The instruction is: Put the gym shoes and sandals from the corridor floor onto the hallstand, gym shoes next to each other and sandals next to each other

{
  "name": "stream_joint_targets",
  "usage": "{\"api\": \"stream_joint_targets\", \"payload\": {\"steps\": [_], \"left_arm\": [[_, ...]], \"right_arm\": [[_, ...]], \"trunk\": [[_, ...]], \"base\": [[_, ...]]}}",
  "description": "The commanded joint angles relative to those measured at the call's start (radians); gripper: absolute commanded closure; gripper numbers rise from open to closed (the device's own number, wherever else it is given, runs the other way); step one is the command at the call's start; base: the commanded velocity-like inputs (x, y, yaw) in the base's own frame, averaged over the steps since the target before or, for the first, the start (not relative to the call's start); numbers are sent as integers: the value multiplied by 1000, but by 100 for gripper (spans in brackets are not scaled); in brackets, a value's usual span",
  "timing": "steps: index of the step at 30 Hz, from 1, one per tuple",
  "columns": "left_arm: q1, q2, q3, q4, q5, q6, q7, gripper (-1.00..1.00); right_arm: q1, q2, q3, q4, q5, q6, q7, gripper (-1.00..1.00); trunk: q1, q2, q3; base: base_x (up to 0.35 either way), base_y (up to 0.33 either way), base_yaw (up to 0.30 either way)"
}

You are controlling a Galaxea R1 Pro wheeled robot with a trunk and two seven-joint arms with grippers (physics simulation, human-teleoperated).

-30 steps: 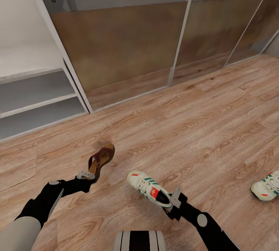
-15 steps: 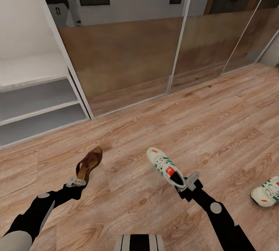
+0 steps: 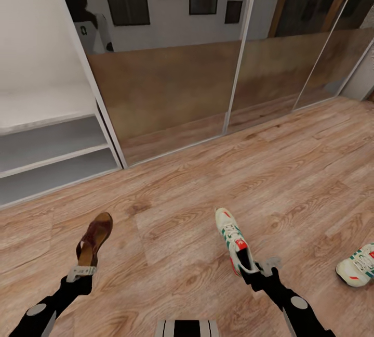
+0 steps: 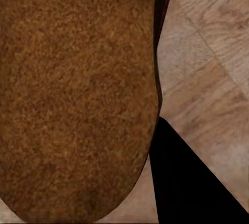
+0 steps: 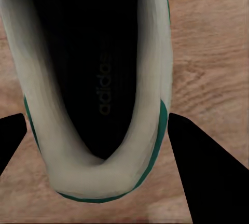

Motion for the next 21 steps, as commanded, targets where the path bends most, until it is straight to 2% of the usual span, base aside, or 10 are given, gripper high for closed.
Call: {"api": "stream_joint_targets", "payload": {"steps": [1, 4, 6, 7, 12, 15, 17, 21], "left_arm": [[4, -1, 18, 13, -12, -23, -1, 100], [18, -2, 53, 64, -12, -81, 27, 100], [24, -1, 72, 107, -12, -120, 55, 100], [27, -1, 82, 137, -12, -145, 74, 100], [38, -2, 98, 238, -11, -242, 148, 100], [50, -6, 101, 313, -11, -330, 218, 100], [56, -7, 101, 348, -11, -366, 244, 100], [60, -8, 101, 365, -14, -385, 255, 100]], "right_arm": [[-1, 1, -8, 19, 2, -25, -1, 100], [-1, -1, -14, 103, -8, -142, -78, 100], [0, -2, -15, 138, -11, -190, -122, 100], [0, -3, -15, 174, -12, -234, -165, 100], [1, -7, -17, 303, -15, -357, -281, 100], [1, -17, -18, 434, -16, -467, -368, 100], [2, -20, -17, 503, -17, -530, -395, 100], [2, -18, -16, 536, -16, -565, -402, 100]], "trunk": [[-1, 0, 3], [-2, 1, 15], [-3, 1, 23], [-3, 1, 27], [-6, 3, 46], [-7, 3, 58], [-8, 4, 65], [-10, 5, 81]], "base": [[0, 0, 0], [0, 0, 0], [0, 0, 0], [0, 0, 0], [0, 0, 0], [0, 0, 0], [0, 0, 0], [0, 0, 0]]}}
